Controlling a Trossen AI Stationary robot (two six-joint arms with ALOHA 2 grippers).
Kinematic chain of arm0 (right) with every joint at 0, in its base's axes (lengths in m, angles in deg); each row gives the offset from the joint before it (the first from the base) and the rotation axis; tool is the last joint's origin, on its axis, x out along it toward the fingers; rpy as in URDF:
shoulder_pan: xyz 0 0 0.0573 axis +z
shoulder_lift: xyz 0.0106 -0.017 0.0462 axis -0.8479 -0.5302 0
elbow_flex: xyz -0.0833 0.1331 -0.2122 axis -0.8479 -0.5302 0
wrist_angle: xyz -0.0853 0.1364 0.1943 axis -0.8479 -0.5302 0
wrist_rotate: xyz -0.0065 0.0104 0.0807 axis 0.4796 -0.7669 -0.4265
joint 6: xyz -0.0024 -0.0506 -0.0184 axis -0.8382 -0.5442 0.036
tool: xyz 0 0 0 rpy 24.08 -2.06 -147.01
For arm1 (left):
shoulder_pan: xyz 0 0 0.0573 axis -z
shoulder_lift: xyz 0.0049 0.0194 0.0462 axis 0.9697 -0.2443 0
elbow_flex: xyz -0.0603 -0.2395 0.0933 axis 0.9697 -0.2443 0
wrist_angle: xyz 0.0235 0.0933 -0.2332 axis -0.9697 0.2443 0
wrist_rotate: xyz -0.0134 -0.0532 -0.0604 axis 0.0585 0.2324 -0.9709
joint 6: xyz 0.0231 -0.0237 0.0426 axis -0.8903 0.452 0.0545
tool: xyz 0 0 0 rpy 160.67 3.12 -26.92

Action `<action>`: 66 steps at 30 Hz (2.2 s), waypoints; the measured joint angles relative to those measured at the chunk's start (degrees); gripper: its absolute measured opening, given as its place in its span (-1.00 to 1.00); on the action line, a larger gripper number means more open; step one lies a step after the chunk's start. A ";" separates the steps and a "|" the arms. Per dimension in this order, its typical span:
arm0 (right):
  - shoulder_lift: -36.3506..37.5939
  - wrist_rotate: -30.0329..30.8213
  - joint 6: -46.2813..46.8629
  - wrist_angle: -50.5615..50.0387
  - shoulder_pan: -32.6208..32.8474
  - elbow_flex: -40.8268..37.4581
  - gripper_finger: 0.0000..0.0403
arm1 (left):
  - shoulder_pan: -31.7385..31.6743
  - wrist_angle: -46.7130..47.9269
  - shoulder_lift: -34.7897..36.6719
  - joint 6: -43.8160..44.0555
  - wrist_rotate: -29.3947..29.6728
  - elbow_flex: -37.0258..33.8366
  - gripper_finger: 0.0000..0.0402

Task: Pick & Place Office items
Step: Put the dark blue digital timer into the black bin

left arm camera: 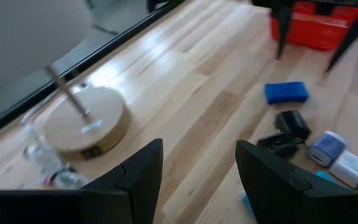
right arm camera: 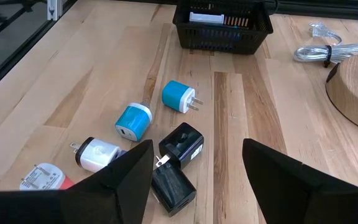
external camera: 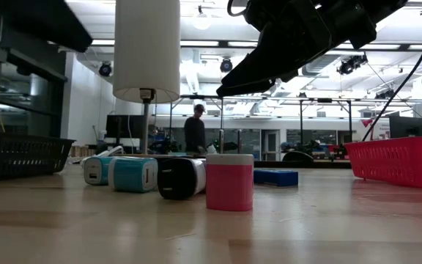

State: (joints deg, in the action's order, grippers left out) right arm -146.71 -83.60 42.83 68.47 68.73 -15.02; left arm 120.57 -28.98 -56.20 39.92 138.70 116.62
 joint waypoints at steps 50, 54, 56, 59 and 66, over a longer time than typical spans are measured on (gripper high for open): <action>0.00 0.00 1.11 1.00 -0.01 -0.02 0.17 | -13.18 -36.84 -0.02 -58.91 -15.12 0.02 -0.03; -0.02 0.05 1.74 3.72 0.00 -0.02 0.17 | -13.18 -36.84 -0.02 -58.85 -15.12 0.02 -0.03; -0.02 0.07 3.83 4.22 -0.01 -0.02 0.17 | -13.18 -36.83 -0.02 -58.85 -15.12 0.02 -0.03; -0.02 -0.48 3.97 3.75 0.01 -0.02 0.17 | -13.18 -36.83 -0.02 -58.85 -15.12 0.02 -0.03; 4.06 5.45 6.82 -6.98 -0.89 -0.04 0.17 | -13.18 -36.83 -0.02 -58.85 -15.12 0.02 -0.03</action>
State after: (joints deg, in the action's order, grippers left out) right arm -142.66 -78.15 49.65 61.49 67.84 -15.07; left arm 107.39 -65.82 -56.22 -18.93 123.57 116.64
